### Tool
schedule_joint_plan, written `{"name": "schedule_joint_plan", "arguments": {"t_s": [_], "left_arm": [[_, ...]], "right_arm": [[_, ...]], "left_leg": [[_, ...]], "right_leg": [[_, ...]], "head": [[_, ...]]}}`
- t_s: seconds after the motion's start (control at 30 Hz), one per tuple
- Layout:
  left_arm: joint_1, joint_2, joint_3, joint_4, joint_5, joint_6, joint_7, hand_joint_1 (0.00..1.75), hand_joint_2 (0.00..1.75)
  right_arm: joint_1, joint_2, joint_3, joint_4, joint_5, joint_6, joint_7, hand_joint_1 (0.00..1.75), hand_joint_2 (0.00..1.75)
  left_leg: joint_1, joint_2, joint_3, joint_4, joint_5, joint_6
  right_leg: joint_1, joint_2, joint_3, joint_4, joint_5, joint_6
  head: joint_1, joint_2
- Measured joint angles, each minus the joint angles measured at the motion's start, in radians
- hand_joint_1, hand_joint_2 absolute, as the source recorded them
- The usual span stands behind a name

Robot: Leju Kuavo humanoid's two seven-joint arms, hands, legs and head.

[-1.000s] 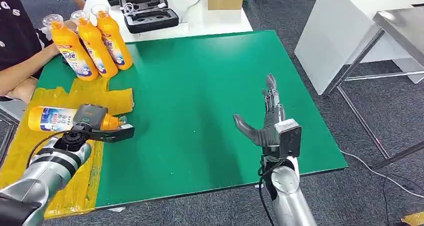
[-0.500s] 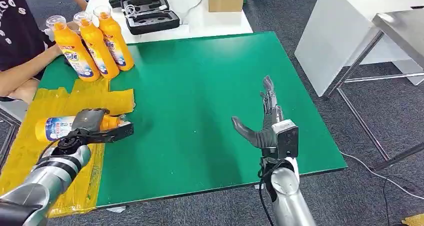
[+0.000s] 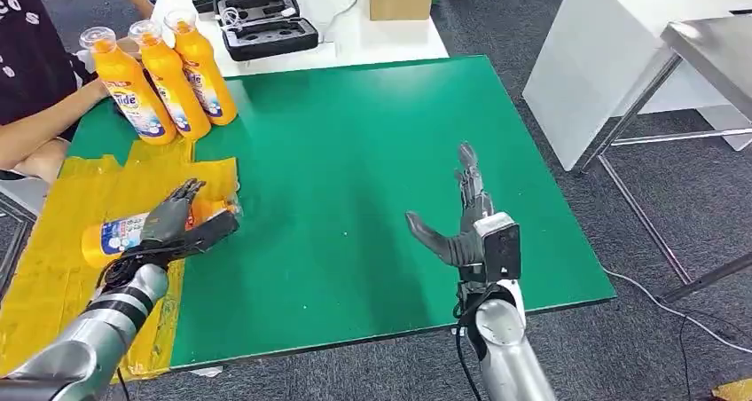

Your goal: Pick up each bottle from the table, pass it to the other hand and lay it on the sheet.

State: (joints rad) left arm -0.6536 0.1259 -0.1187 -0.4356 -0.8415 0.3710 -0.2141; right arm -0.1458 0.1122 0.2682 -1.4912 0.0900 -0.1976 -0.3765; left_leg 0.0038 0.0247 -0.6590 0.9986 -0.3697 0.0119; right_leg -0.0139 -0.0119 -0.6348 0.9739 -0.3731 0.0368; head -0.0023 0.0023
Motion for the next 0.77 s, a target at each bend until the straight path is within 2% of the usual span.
{"name": "schedule_joint_plan", "arguments": {"t_s": [0.07,0.23,0.47,0.53,0.6,0.77], "left_arm": [[0.009,-0.01,0.036,-0.028,0.129,-0.095,-0.1,0.0,1.75],[0.077,-0.033,0.079,-0.155,0.381,-0.269,-0.228,0.0,1.75],[0.189,-0.047,0.079,-0.402,0.59,-0.403,-0.246,0.0,1.75],[0.251,-0.049,0.07,-0.519,0.75,-0.552,-0.314,0.0,1.75],[0.336,-0.053,0.048,-0.681,0.875,-0.658,-0.315,0.0,1.75],[0.445,-0.08,-0.034,-0.886,0.908,-0.628,-0.287,0.0,1.75]], "right_arm": [[0.0,-0.002,0.005,0.01,-0.004,0.0,0.001,0.0,1.75],[-0.001,-0.007,0.014,0.032,-0.023,-0.007,-0.006,0.0,1.75],[-0.001,-0.014,0.031,0.044,-0.048,-0.013,-0.014,0.0,1.75],[-0.001,-0.016,0.038,0.044,-0.086,0.015,-0.014,0.0,1.75],[0.0,-0.019,0.057,0.042,-0.096,0.023,-0.015,0.0,1.75],[0.0,-0.019,0.107,0.021,-0.056,-0.01,-0.013,0.0,1.75]], "left_leg": [[0.0,0.0,0.0,0.0,0.0,0.0],[0.0,0.0,0.0,0.0,0.0,0.0],[0.0,0.0,-0.001,0.0,0.0,0.0],[0.0,0.001,-0.001,0.0,-0.001,-0.001],[0.0,0.001,-0.001,0.0,-0.002,-0.002],[0.0,-0.001,-0.003,0.0,-0.002,-0.001]], "right_leg": [[0.0,0.0,0.0,0.0,0.0,0.0],[0.0,0.0,0.0,0.0,0.0,0.0],[0.0,0.0,-0.001,0.0,0.0,0.0],[0.0,0.001,-0.002,0.0,0.0,0.0],[0.0,0.001,-0.003,0.0,0.0,0.0],[0.0,0.0,-0.003,0.0,-0.002,0.001]], "head": [[0.0,0.0],[0.0,0.0],[0.0,0.0],[0.0,0.0],[0.0,0.0],[0.0,0.0]]}}
